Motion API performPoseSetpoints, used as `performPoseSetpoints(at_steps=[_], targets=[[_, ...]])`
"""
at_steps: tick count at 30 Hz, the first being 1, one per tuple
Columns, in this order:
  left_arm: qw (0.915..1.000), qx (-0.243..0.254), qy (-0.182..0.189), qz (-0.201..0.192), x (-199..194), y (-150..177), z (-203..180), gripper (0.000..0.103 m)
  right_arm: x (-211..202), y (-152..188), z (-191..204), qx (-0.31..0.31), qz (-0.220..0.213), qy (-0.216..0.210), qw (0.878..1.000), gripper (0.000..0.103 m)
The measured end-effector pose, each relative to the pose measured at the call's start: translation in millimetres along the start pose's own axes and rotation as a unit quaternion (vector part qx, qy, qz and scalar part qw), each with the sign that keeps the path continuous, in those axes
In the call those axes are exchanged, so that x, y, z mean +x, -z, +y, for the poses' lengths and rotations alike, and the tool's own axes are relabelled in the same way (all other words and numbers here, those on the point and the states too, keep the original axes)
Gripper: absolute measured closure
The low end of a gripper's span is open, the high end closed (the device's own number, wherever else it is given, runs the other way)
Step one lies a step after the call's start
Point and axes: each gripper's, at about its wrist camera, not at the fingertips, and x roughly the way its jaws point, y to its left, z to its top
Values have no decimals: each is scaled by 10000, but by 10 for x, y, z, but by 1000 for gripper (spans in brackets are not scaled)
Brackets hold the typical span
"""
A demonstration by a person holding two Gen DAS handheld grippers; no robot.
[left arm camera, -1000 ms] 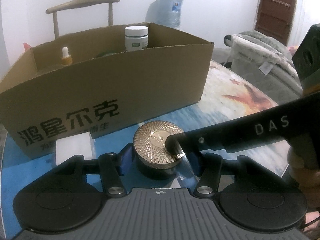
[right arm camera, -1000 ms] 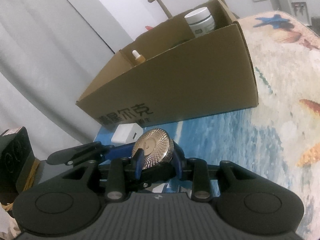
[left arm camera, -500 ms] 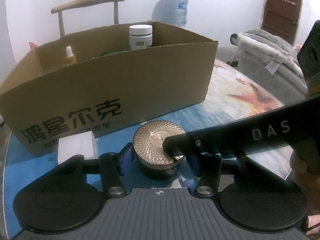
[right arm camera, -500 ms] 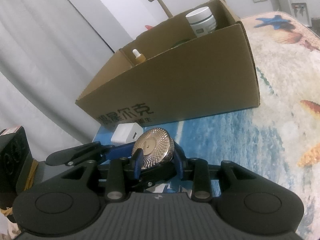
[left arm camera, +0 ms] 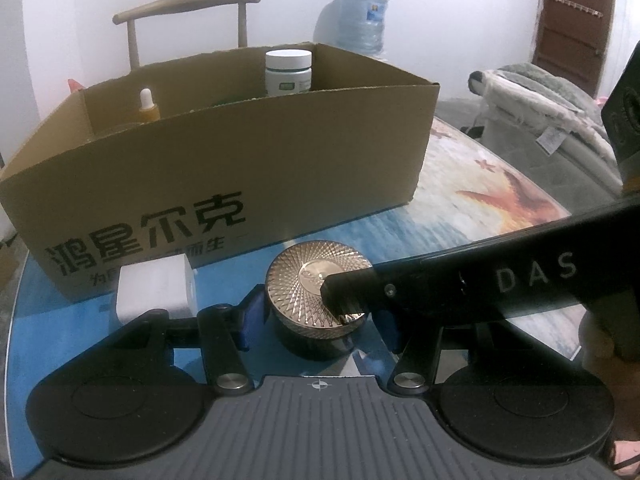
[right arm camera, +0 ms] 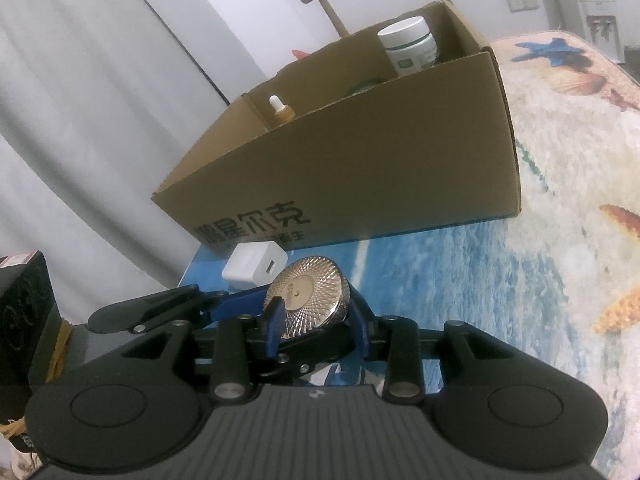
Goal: Organize rigid objects
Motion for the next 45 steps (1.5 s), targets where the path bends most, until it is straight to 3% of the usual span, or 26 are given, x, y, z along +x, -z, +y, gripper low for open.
performPoseSetpoints(at_steps=[7, 14, 19, 23, 27, 34, 38, 43, 45], targets=[[10000, 22, -39, -37, 17, 2, -37, 47, 9, -5, -32, 129, 20, -47, 9999, 62], [9996, -129, 192, -165, -17, 54, 33, 45, -24, -3, -63, 372, 53, -122, 9992, 53], [9975, -402, 489, -322, -32, 84, 144, 29, -183, -18, -122, 420, -284, 3, 9987, 33], [9946, -407, 720, -632, -94, 155, 194, 12, -382, -50, -130, 299, -696, 6, 9971, 0], [9868, -606, 1089, -1030, -178, 223, 262, 5, -535, -53, -61, -143, -950, 234, 9951, 0], [9920, -231, 666, -1046, -169, 209, 178, 5, -550, 19, 135, -833, -1290, 994, 9831, 0], [9940, -86, 561, -939, -152, 208, 126, 5, -534, 55, 166, -1284, -1504, 939, 9757, 0], [9956, 290, 251, -854, -158, 216, 48, 6, -438, 11, 9, -667, -1178, 313, 9903, 1], [9956, 341, 245, -832, -159, 218, 42, 7, -354, 14, 2, -635, -961, 270, 9930, 8]])
